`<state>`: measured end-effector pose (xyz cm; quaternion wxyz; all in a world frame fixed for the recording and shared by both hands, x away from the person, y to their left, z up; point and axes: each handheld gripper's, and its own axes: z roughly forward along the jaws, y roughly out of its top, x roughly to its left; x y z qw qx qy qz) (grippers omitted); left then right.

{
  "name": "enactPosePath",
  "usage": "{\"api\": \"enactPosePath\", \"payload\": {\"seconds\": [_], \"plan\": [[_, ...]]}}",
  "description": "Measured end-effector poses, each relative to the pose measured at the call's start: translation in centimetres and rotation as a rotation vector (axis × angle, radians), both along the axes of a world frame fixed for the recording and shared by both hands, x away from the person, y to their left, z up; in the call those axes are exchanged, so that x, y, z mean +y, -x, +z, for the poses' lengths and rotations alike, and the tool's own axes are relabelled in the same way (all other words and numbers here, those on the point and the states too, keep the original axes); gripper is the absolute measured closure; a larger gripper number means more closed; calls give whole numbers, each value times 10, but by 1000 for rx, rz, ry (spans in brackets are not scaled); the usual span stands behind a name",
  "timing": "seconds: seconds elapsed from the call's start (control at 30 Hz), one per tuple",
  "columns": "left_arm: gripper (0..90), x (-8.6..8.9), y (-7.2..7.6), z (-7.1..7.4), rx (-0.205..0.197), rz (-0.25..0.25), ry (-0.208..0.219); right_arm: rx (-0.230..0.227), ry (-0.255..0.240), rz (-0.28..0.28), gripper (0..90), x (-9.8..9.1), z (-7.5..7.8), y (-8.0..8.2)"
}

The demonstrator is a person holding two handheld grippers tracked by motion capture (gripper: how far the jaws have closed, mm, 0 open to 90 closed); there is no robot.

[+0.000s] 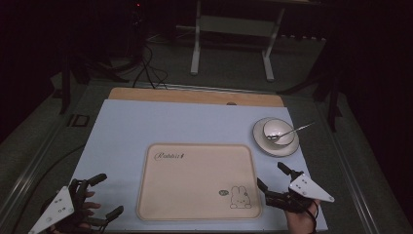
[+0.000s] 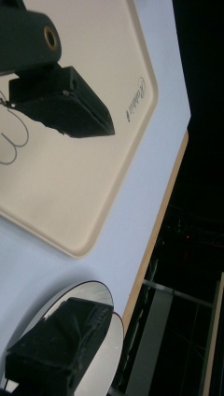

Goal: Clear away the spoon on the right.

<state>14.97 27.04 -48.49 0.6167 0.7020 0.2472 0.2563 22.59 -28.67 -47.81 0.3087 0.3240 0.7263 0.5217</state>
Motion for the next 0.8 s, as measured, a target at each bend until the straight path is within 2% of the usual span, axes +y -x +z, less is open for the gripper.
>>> {"api": "enactPosePath", "payload": {"seconds": [0.23, 0.4, 0.5, 0.63, 0.7, 0.8], "plan": [[0, -1, 1, 1, -2, -1, -4, -1, 7, -3, 115, 4, 2, 2], [0, -2, 1, 1, -5, -2, -6, -9, 6, 15, 115, 10, 8, 6], [0, -2, 1, 1, -6, -4, -11, -20, 16, 23, 131, 15, 14, 9], [0, -3, 1, 1, -7, -3, -12, -31, -11, 41, 147, 19, 23, 13], [0, -3, 1, 1, -7, -3, -12, -44, 3, 42, 147, 20, 30, 13], [0, -4, 1, 1, -6, -10, -3, -50, -6, 50, 145, 18, 39, 10]]}}
